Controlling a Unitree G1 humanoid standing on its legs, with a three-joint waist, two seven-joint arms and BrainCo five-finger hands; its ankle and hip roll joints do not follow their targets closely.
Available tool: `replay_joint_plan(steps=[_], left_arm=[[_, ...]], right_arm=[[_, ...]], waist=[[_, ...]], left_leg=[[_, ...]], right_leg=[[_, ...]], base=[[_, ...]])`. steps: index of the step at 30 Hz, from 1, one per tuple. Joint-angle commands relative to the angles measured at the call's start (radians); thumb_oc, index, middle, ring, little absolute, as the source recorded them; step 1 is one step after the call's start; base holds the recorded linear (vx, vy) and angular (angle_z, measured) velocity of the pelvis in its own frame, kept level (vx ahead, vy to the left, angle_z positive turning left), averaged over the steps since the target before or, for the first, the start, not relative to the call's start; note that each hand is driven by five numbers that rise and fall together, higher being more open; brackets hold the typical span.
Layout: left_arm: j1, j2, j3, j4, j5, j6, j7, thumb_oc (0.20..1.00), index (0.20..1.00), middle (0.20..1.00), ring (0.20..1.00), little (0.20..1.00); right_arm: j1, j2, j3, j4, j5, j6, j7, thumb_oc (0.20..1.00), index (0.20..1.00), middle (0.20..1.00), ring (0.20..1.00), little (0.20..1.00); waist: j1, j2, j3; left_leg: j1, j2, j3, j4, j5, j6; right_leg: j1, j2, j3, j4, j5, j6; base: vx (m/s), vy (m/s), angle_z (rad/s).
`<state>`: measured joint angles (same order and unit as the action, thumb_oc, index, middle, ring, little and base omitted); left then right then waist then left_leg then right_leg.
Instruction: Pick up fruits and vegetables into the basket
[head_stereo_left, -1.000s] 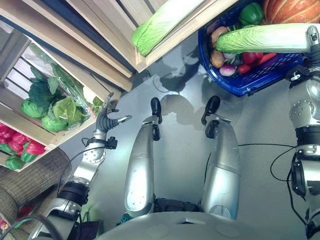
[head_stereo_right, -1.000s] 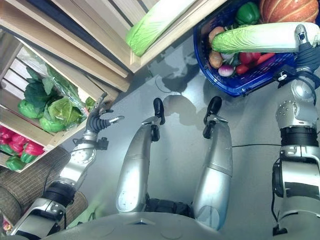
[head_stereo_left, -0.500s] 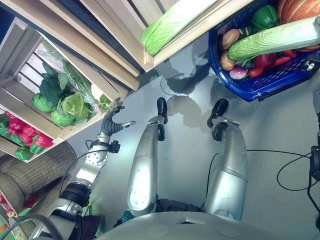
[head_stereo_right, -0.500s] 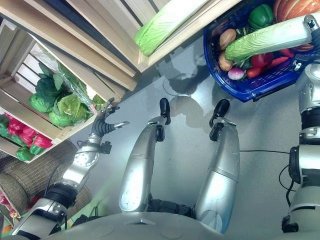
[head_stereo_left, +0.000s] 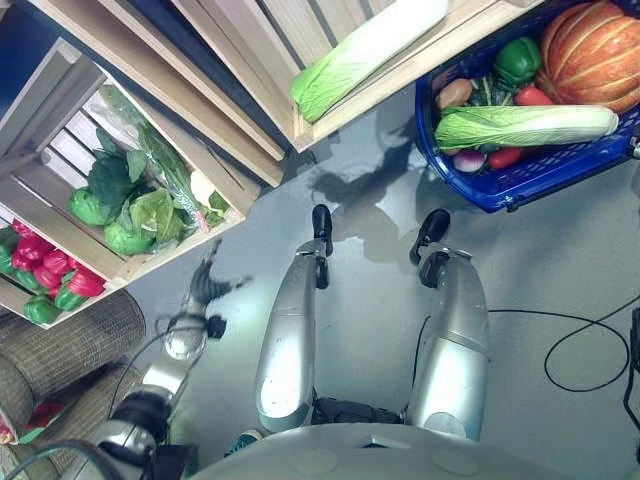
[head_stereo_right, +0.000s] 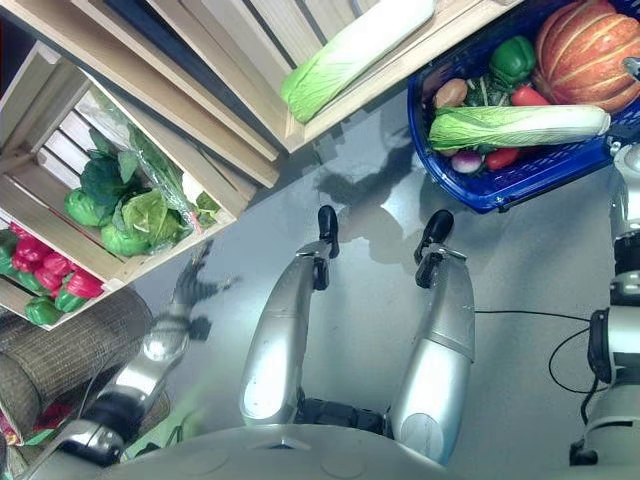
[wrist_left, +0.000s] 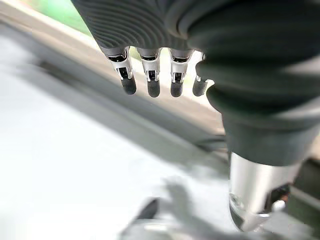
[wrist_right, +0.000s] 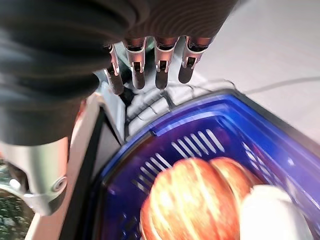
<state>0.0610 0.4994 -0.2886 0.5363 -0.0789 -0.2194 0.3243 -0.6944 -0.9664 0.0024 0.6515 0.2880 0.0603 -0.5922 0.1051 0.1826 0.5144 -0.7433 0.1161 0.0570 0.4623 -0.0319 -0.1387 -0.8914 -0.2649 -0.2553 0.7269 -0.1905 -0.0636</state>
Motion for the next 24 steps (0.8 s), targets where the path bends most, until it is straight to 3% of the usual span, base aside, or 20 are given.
replay_joint_plan(steps=[1, 8, 15, 16, 19, 24], left_arm=[[0.109, 0.072, 0.042, -0.004, 0.016, 0.002, 0.052, 1.000, 1.000, 1.000, 1.000, 1.000], [0.112, 0.080, 0.083, -0.026, 0.000, -0.006, 0.088, 1.000, 1.000, 1.000, 1.000, 1.000], [0.129, 0.067, 0.149, -0.085, 0.039, -0.131, 0.130, 1.000, 1.000, 1.000, 1.000, 1.000], [0.128, 0.068, 0.156, -0.098, 0.033, -0.145, 0.130, 1.000, 1.000, 1.000, 1.000, 1.000], [0.133, 0.081, 0.222, -0.226, 0.003, -0.229, 0.130, 1.000, 1.000, 1.000, 1.000, 1.000], [0.132, 0.100, 0.315, -0.433, -0.045, -0.299, 0.105, 1.000, 1.000, 1.000, 1.000, 1.000]], right_arm=[[0.082, -0.025, -0.069, -0.112, -0.050, -0.079, -0.087, 1.000, 1.000, 1.000, 1.000, 1.000], [0.291, 0.082, -0.182, -0.323, -0.129, -0.151, -0.127, 1.000, 1.000, 1.000, 1.000, 1.000], [0.496, 0.225, -0.208, -0.562, -0.259, -0.223, -0.102, 1.000, 1.000, 1.000, 1.000, 1.000], [0.509, 0.237, -0.209, -0.576, -0.264, -0.233, -0.095, 1.000, 1.000, 1.000, 1.000, 1.000], [0.625, 0.286, -0.211, -0.674, -0.275, -0.294, -0.008, 1.000, 1.000, 1.000, 1.000, 1.000], [0.745, 0.334, -0.199, -0.758, -0.282, -0.359, 0.096, 1.000, 1.000, 1.000, 1.000, 1.000]], waist=[[-0.034, -0.015, 0.006], [-0.062, -0.059, 0.006], [-0.095, -0.108, 0.006], [-0.097, -0.111, 0.006], [-0.115, -0.130, 0.006], [-0.123, -0.149, 0.006]], left_leg=[[0.024, -0.023, 0.064, -0.037, -0.022, 0.074], [0.115, -0.017, 0.072, -0.055, -0.033, 0.075], [0.220, -0.011, 0.084, -0.093, -0.038, 0.073], [0.212, -0.009, 0.095, -0.104, -0.010, 0.081], [0.268, -0.006, 0.102, -0.124, -0.012, 0.083], [0.328, -0.009, 0.106, -0.148, -0.016, 0.087]], right_leg=[[0.077, 0.040, 0.021, -0.087, 0.020, 0.103], [0.189, 0.051, 0.021, -0.143, 0.032, 0.122], [0.315, 0.065, 0.028, -0.226, 0.054, 0.145], [0.309, 0.064, 0.016, -0.241, 0.081, 0.136], [0.372, 0.071, 0.029, -0.272, 0.081, 0.146], [0.439, 0.076, 0.036, -0.305, 0.079, 0.155]], base=[[0.00, 0.045, 0.06], [0.00, 0.012, -0.01], [0.02, 0.025, -0.06], [-0.05, 0.030, -0.07], [0.02, 0.052, -0.06], [0.02, 0.013, -0.05]])
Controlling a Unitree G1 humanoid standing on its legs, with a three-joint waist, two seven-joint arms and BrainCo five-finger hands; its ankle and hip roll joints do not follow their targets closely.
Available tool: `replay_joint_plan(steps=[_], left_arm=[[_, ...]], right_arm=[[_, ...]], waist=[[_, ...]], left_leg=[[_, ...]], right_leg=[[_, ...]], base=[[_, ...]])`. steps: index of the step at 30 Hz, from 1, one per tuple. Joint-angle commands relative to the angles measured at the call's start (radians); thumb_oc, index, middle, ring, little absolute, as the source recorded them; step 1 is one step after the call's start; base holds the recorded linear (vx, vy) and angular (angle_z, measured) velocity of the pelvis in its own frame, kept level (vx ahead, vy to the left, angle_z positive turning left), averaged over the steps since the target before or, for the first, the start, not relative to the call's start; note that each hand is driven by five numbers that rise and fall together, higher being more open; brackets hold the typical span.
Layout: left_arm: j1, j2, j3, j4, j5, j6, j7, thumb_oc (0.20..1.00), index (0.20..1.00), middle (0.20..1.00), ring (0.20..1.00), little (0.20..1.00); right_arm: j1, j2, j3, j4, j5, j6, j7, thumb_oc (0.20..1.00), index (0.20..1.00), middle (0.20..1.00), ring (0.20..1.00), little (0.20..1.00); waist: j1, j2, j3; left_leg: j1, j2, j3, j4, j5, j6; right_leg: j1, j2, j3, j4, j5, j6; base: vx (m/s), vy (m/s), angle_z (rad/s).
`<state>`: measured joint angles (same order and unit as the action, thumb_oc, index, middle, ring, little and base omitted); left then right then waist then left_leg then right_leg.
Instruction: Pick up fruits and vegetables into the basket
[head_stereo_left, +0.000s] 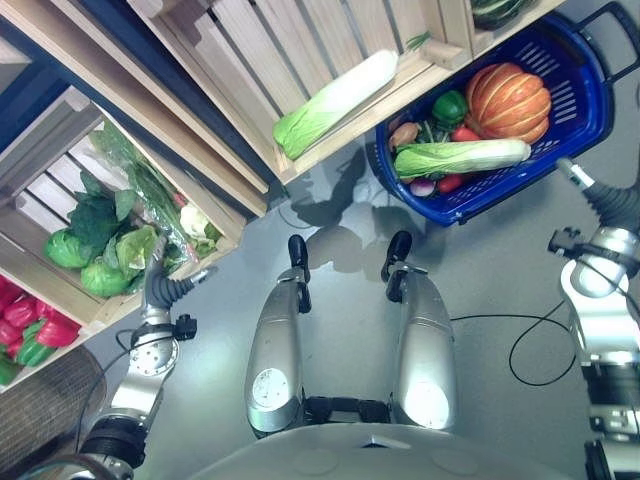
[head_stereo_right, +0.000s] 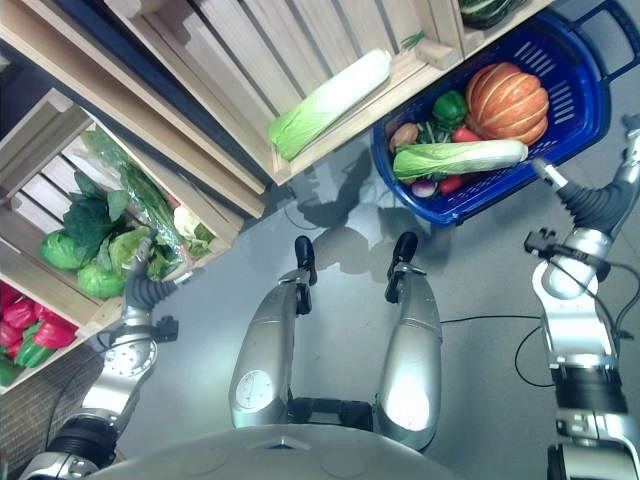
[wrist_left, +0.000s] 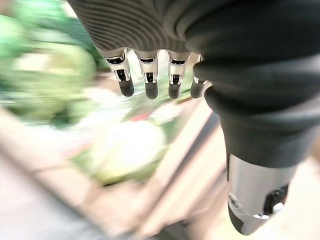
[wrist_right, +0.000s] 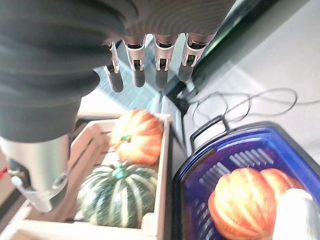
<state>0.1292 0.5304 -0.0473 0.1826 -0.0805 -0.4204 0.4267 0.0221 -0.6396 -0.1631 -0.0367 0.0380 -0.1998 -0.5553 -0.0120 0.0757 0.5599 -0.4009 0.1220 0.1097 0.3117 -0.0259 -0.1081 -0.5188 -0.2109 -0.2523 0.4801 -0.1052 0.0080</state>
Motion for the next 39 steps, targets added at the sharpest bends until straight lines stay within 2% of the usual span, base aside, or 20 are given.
replay_joint_plan(steps=[1, 4, 9, 11, 15, 18, 19, 23, 30, 35, 39], left_arm=[[0.061, 0.069, 0.111, -0.162, -0.037, -0.112, -0.005, 1.000, 1.000, 1.000, 1.000, 1.000], [0.053, 0.069, 0.136, -0.239, -0.026, -0.123, -0.028, 1.000, 1.000, 1.000, 1.000, 1.000], [-0.024, 0.079, 0.134, -0.386, 0.088, -0.147, -0.014, 1.000, 1.000, 1.000, 1.000, 1.000], [-0.046, 0.081, 0.123, -0.396, 0.101, -0.141, -0.014, 1.000, 1.000, 1.000, 1.000, 1.000], [-0.170, 0.093, 0.059, -0.421, 0.146, -0.107, 0.047, 1.000, 1.000, 1.000, 1.000, 1.000], [-0.216, 0.095, 0.037, -0.430, 0.152, -0.074, 0.040, 1.000, 1.000, 1.000, 1.000, 1.000], [-0.248, 0.098, 0.019, -0.435, 0.140, -0.033, 0.041, 1.000, 1.000, 1.000, 1.000, 1.000], [-0.339, 0.107, -0.038, -0.421, 0.196, 0.040, 0.081, 1.000, 1.000, 1.000, 1.000, 1.000], [-0.486, 0.133, -0.127, -0.362, 0.224, 0.221, 0.093, 1.000, 1.000, 1.000, 1.000, 1.000], [-0.603, 0.157, -0.201, -0.252, 0.241, 0.371, 0.100, 1.000, 1.000, 1.000, 1.000, 1.000], [-0.679, 0.150, -0.251, -0.121, 0.198, 0.444, 0.130, 1.000, 1.000, 1.000, 1.000, 1.000]], right_arm=[[0.073, 0.030, -0.023, -0.095, -0.023, -0.115, 0.106, 1.000, 1.000, 1.000, 1.000, 1.000], [0.111, 0.048, -0.006, -0.117, 0.002, -0.122, 0.142, 1.000, 1.000, 1.000, 1.000, 1.000], [0.150, 0.065, 0.048, -0.154, 0.095, -0.102, 0.237, 1.000, 1.000, 1.000, 1.000, 1.000], [0.148, 0.063, 0.058, -0.157, 0.109, -0.095, 0.241, 1.000, 1.000, 1.000, 1.000, 1.000], [0.118, 0.063, 0.121, -0.162, 0.141, -0.036, 0.273, 1.000, 1.000, 1.000, 1.000, 1.000], [0.106, 0.061, 0.147, -0.160, 0.129, -0.018, 0.270, 1.000, 1.000, 1.000, 1.000, 1.000], [0.101, 0.057, 0.160, -0.164, 0.139, -0.004, 0.277, 1.000, 1.000, 1.000, 1.000, 1.000], [0.084, 0.044, 0.187, -0.158, 0.140, 0.004, 0.272, 1.000, 1.000, 1.000, 1.000, 1.000], [0.051, 0.026, 0.220, -0.155, 0.142, 0.017, 0.282, 1.000, 1.000, 1.000, 1.000, 1.000], [0.029, 0.009, 0.235, -0.160, 0.133, 0.030, 0.296, 1.000, 1.000, 1.000, 1.000, 1.000], [0.006, -0.010, 0.253, -0.150, 0.108, 0.046, 0.309, 1.000, 1.000, 1.000, 1.000, 1.000]], waist=[[-0.007, -0.049, -0.045], [-0.011, -0.058, -0.056], [-0.036, -0.064, -0.074], [-0.041, -0.063, -0.077], [-0.073, -0.059, -0.086], [-0.086, -0.058, -0.089], [-0.097, -0.059, -0.091], [-0.128, -0.064, -0.091], [-0.175, -0.067, -0.087], [-0.216, -0.063, -0.080], [-0.244, -0.059, -0.070]], left_leg=[[0.003, -0.017, 0.054, -0.006, -0.025, 0.058], [0.021, -0.018, 0.054, -0.015, -0.025, 0.058], [0.055, -0.015, 0.063, -0.035, -0.020, 0.057], [0.058, -0.015, 0.065, -0.036, -0.020, 0.056], [0.069, -0.014, 0.073, -0.038, -0.016, 0.057], [0.073, -0.011, 0.078, -0.036, -0.017, 0.056], [0.074, -0.009, 0.082, -0.032, -0.018, 0.055], [0.077, 0.001, 0.096, -0.017, -0.021, 0.055], [0.077, 0.015, 0.122, 0.005, -0.026, 0.051], [0.071, 0.023, 0.148, 0.020, -0.027, 0.049], [0.063, 0.030, 0.167, 0.031, -0.028, 0.048]], right_leg=[[0.089, 0.025, 0.033, -0.073, -0.005, 0.086], [0.114, 0.031, 0.031, -0.094, -0.001, 0.087], [0.146, 0.036, 0.043, -0.115, 0.001, 0.090], [0.148, 0.037, 0.047, -0.116, 0.001, 0.089], [0.145, 0.042, 0.069, -0.110, -0.003, 0.088], [0.143, 0.044, 0.078, -0.107, -0.003, 0.087], [0.140, 0.046, 0.085, -0.103, -0.004, 0.086], [0.130, 0.055, 0.108, -0.086, -0.009, 0.081], [0.107, 0.067, 0.140, -0.058, -0.016, 0.077], [0.077, 0.073, 0.161, -0.032, -0.019, 0.073], [0.049, 0.080, 0.176, -0.016, -0.021, 0.068]], base=[[0.02, -0.037, -0.05], [0.03, -0.034, -0.03], [0.02, 0.002, -0.02], [0.01, 0.021, -0.01], [0.01, 0.063, -0.09], [0.02, 0.039, -0.17], [0.02, 0.039, -0.10], [0.02, 0.034, -0.17], [0.02, 0.036, -0.17], [0.01, 0.053, -0.13], [0.00, 0.075, -0.19]])
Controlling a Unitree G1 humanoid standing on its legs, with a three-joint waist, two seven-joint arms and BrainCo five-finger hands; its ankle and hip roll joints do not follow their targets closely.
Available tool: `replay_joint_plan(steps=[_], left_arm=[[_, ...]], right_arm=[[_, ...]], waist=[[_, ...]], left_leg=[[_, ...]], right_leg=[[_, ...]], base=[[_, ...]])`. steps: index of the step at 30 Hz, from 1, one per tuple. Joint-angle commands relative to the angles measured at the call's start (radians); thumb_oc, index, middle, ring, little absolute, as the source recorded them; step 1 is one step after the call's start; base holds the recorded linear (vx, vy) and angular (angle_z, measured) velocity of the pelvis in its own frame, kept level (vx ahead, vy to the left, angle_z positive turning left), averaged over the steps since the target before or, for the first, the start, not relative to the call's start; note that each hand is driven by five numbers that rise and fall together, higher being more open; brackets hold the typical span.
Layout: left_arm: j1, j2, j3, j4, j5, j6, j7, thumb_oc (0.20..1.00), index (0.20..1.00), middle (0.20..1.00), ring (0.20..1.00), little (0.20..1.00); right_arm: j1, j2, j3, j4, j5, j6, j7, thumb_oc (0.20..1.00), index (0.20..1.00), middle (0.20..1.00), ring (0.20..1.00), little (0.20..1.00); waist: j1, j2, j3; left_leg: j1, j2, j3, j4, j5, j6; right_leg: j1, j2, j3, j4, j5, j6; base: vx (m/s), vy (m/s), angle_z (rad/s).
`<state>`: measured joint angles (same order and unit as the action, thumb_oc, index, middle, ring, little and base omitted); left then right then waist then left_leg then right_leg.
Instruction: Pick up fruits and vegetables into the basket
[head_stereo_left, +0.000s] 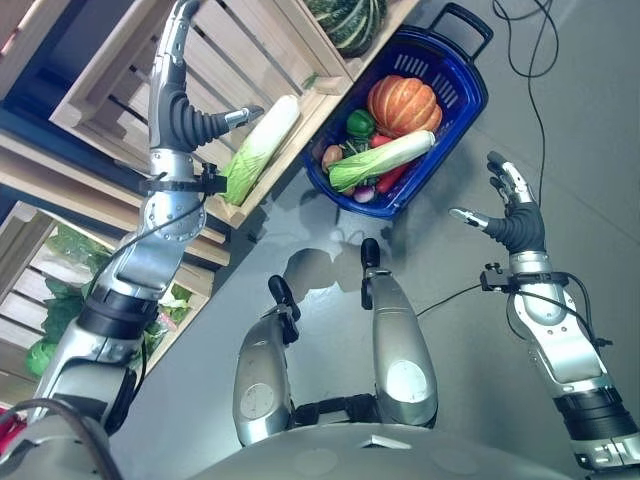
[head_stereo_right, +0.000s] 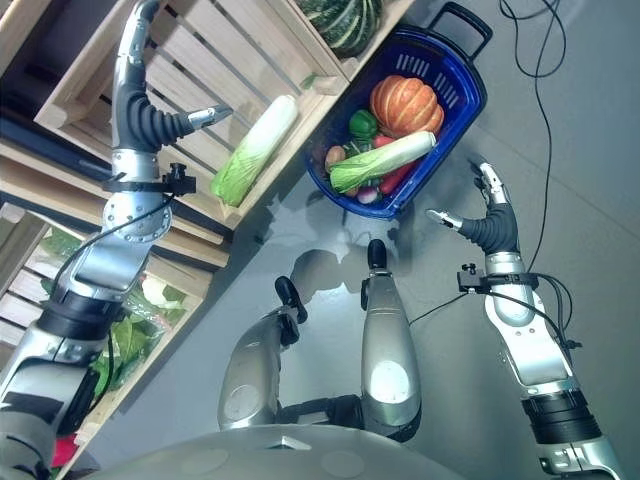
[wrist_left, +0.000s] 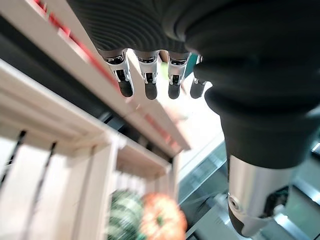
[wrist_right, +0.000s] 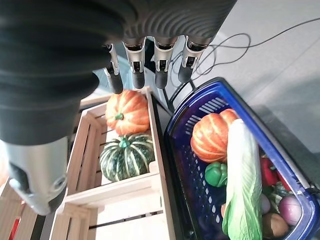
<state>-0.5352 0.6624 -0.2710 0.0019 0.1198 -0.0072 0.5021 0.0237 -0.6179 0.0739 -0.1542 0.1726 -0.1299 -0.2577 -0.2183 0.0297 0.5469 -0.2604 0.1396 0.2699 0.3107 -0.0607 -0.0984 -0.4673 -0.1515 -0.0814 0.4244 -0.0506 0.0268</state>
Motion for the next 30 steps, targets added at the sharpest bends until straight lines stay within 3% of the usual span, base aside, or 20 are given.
replay_joint_plan(steps=[1, 3, 6, 8, 9, 13, 19, 30], left_arm=[[-0.023, 0.018, -0.031, 0.078, -0.004, 0.033, 0.059, 1.000, 1.000, 1.000, 1.000, 1.000], [-0.033, 0.018, -0.036, 0.101, -0.012, 0.042, 0.062, 1.000, 1.000, 1.000, 1.000, 1.000], [-0.096, 0.014, -0.064, 0.278, -0.097, 0.055, 0.078, 1.000, 1.000, 1.000, 1.000, 1.000], [-0.113, 0.009, -0.069, 0.342, -0.111, 0.063, 0.083, 1.000, 1.000, 1.000, 1.000, 1.000], [-0.128, 0.009, -0.077, 0.390, -0.131, 0.062, 0.083, 1.000, 1.000, 1.000, 1.000, 1.000], [-0.164, -0.009, -0.089, 0.547, -0.155, 0.062, 0.101, 1.000, 1.000, 1.000, 1.000, 1.000], [-0.212, -0.024, -0.079, 0.689, -0.158, 0.068, 0.100, 1.000, 1.000, 1.000, 1.000, 1.000], [-0.341, 0.018, -0.105, 0.888, -0.201, 0.142, 0.087, 1.000, 1.000, 1.000, 1.000, 1.000]], right_arm=[[0.002, -0.035, 0.018, -0.031, -0.025, -0.023, 0.013, 1.000, 1.000, 1.000, 1.000, 1.000], [-0.001, -0.038, 0.021, -0.028, -0.024, -0.021, 0.015, 1.000, 1.000, 1.000, 1.000, 1.000], [-0.015, -0.050, 0.032, -0.012, -0.011, -0.011, 0.035, 1.000, 1.000, 1.000, 1.000, 1.000], [-0.015, -0.052, 0.036, -0.010, -0.003, -0.006, 0.044, 1.000, 1.000, 1.000, 1.000, 1.000], [-0.018, -0.054, 0.042, -0.006, 0.001, -0.004, 0.049, 1.000, 1.000, 1.000, 1.000, 1.000], [-0.033, -0.054, 0.067, 0.014, 0.007, -0.011, 0.050, 1.000, 1.000, 1.000, 1.000, 1.000], [-0.053, -0.059, 0.093, 0.031, 0.012, -0.012, 0.040, 1.000, 1.000, 1.000, 1.000, 1.000], [-0.086, -0.080, 0.116, 0.045, 0.053, 0.009, -0.005, 1.000, 1.000, 1.000, 1.000, 1.000]], waist=[[-0.041, -0.013, -0.056], [-0.045, -0.013, -0.054], [-0.070, -0.018, -0.041], [-0.080, -0.021, -0.037], [-0.087, -0.021, -0.034], [-0.102, -0.025, -0.027], [-0.113, -0.028, -0.027], [-0.142, -0.035, -0.027]], left_leg=[[-0.080, 0.014, 0.009, 0.034, 0.006, 0.038], [-0.082, 0.015, 0.011, 0.037, 0.006, 0.038], [-0.099, 0.028, 0.030, 0.052, 0.005, 0.035], [-0.106, 0.033, 0.039, 0.059, 0.002, 0.034], [-0.101, 0.033, 0.032, 0.072, -0.027, 0.025], [-0.124, 0.042, 0.045, 0.089, -0.029, 0.022], [-0.155, 0.049, 0.056, 0.108, -0.033, 0.018], [-0.222, 0.052, 0.065, 0.146, -0.054, 0.015]], right_leg=[[-0.006, 0.021, 0.008, 0.042, -0.076, 0.049], [-0.010, 0.023, 0.010, 0.044, -0.077, 0.048], [-0.039, 0.032, 0.025, 0.055, -0.074, 0.045], [-0.051, 0.036, 0.028, 0.063, -0.075, 0.043], [-0.050, 0.037, 0.038, 0.077, -0.104, 0.050], [-0.077, 0.041, 0.044, 0.082, -0.100, 0.046], [-0.111, 0.042, 0.049, 0.088, -0.098, 0.043], [-0.187, 0.052, 0.069, 0.100, -0.091, 0.034]], base=[[-0.01, 0.034, -0.03], [-0.01, 0.027, -0.10], [-0.03, 0.055, -0.17], [0.02, 0.042, -0.11], [0.05, 0.057, -0.17], [-0.01, 0.028, -0.08], [0.00, 0.000, 0.00], [0.00, 0.008, -0.02]])
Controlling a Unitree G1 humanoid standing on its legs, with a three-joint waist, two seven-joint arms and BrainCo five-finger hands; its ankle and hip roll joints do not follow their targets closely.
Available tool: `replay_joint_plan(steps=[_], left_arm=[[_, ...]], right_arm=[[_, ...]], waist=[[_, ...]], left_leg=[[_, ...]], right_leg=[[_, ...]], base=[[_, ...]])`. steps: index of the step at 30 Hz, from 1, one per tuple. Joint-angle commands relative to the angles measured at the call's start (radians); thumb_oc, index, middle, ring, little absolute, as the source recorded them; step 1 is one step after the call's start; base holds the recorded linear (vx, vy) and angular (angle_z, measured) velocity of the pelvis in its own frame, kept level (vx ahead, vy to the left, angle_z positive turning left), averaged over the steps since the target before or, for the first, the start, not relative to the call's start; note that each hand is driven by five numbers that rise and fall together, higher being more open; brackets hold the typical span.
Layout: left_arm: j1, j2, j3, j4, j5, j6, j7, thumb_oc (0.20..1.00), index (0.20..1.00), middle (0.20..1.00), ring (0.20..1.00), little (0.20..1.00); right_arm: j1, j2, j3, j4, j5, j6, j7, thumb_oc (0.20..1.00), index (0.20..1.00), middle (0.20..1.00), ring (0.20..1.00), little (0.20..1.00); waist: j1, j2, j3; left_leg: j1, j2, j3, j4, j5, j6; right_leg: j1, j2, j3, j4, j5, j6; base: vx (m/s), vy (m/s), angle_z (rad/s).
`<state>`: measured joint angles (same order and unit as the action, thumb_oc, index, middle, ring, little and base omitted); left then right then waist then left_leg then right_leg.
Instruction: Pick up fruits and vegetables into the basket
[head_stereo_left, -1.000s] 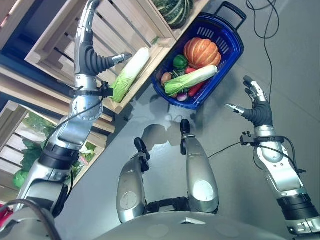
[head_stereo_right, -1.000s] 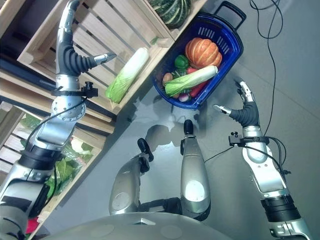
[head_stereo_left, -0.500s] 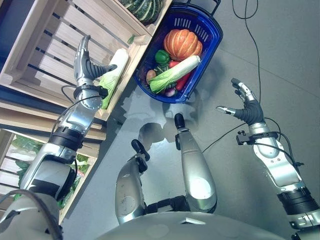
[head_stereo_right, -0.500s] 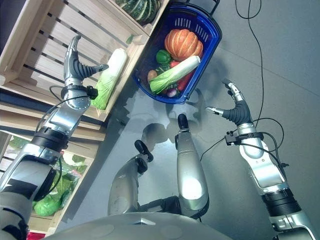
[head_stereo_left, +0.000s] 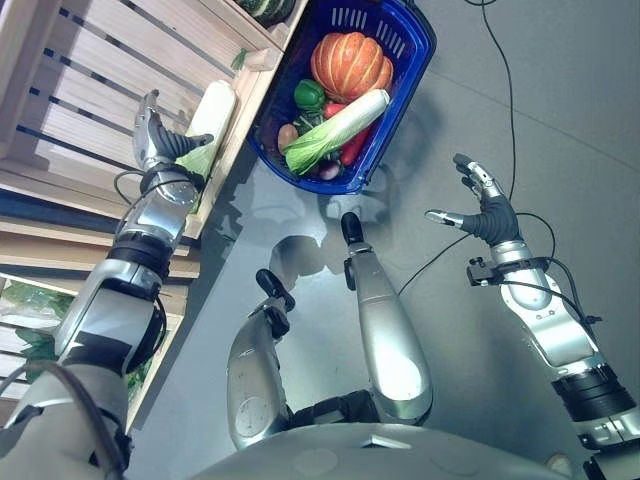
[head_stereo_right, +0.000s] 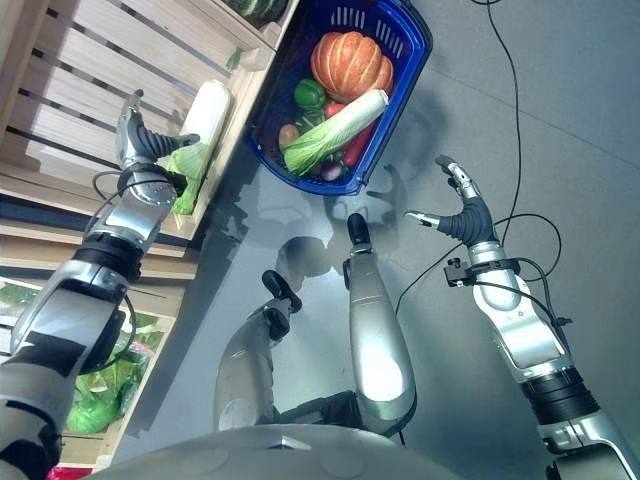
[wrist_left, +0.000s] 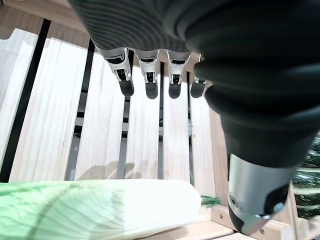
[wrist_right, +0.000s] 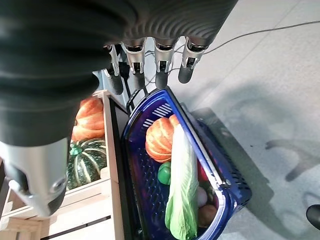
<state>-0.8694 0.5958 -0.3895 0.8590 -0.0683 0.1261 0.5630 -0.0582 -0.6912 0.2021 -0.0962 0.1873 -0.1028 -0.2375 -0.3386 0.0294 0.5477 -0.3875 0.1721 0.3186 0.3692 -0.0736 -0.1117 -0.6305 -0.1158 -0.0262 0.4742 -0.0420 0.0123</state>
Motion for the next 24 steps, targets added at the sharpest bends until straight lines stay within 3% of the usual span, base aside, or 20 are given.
replay_joint_plan(steps=[1, 12, 24], left_arm=[[-0.015, 0.089, 0.014, 0.048, -0.015, 0.016, 0.023, 1.000, 1.000, 1.000, 1.000, 1.000], [-0.065, 0.117, 0.001, 0.177, -0.057, 0.025, 0.006, 1.000, 1.000, 1.000, 1.000, 1.000], [-0.055, 0.078, -0.009, 0.234, -0.078, 0.030, -0.034, 1.000, 1.000, 1.000, 1.000, 1.000]], right_arm=[[-0.005, -0.009, -0.014, -0.013, 0.043, -0.017, -0.026, 1.000, 1.000, 1.000, 1.000, 1.000], [-0.013, -0.019, 0.002, 0.002, 0.057, -0.032, -0.037, 1.000, 1.000, 1.000, 1.000, 1.000], [-0.044, -0.016, 0.034, 0.026, 0.069, -0.017, -0.058, 1.000, 1.000, 1.000, 1.000, 1.000]], waist=[[-0.025, -0.035, -0.028], [-0.040, -0.029, -0.028], [-0.032, -0.017, -0.028]], left_leg=[[-0.101, 0.020, 0.018, 0.091, -0.044, 0.028], [-0.170, 0.015, 0.021, 0.117, -0.061, 0.025], [-0.241, 0.002, 0.014, 0.128, -0.071, 0.023]], right_leg=[[-0.031, 0.016, 0.015, 0.051, -0.099, 0.048], [-0.111, 0.021, 0.039, 0.058, -0.089, 0.047], [-0.195, 0.024, 0.038, 0.086, -0.095, 0.044]], base=[[0.01, 0.021, -0.04], [0.01, 0.014, -0.04], [0.00, 0.002, -0.01]])
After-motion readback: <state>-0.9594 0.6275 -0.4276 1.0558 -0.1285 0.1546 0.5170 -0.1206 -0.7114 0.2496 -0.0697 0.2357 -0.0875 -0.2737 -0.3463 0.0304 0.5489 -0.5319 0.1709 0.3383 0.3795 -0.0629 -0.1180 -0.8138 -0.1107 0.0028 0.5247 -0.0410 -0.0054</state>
